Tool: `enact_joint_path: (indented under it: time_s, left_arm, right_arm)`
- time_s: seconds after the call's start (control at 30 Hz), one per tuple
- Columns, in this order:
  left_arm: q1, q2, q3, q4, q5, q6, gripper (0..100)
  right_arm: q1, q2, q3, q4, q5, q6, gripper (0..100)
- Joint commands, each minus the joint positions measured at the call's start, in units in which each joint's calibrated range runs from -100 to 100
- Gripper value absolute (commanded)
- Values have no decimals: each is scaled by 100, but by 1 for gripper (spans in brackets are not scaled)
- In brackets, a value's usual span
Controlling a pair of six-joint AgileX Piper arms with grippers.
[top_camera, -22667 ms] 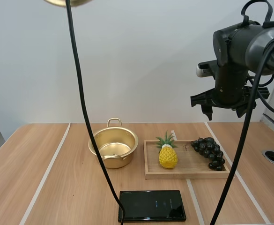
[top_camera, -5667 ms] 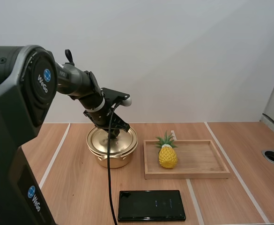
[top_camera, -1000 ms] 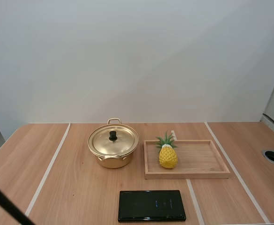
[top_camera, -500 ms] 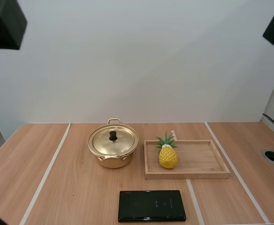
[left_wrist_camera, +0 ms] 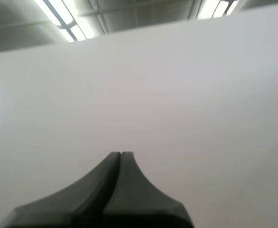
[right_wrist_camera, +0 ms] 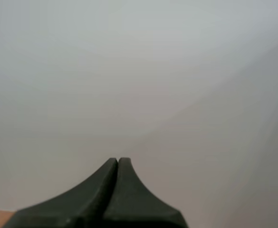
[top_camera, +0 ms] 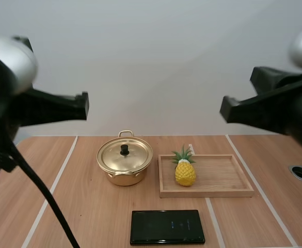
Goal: Open the pot, put the grape inside, and close it
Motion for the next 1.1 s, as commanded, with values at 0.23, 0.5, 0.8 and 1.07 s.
enact_joint_path:
  time_s: [0.23, 0.5, 0.8, 1.07]
  left_arm:
    - [5, -20, 1757, 96, -277, 296, 0]
    - [5, -20, 2003, 96, -67, 296, 0]
    - [5, -20, 2786, -7, -24, -113, 0]
    - [5, -20, 3371, 50, -99, -85, 0]
  right_arm:
    - [-26, -37, 2142, -612, -1535, -44, 0]
    - [-26, -37, 2548, -572, -1118, -44, 0]
    - [-26, -37, 2924, -161, -1186, -24, 0]
    - [-26, -37, 3666, -161, -1204, -24, 0]
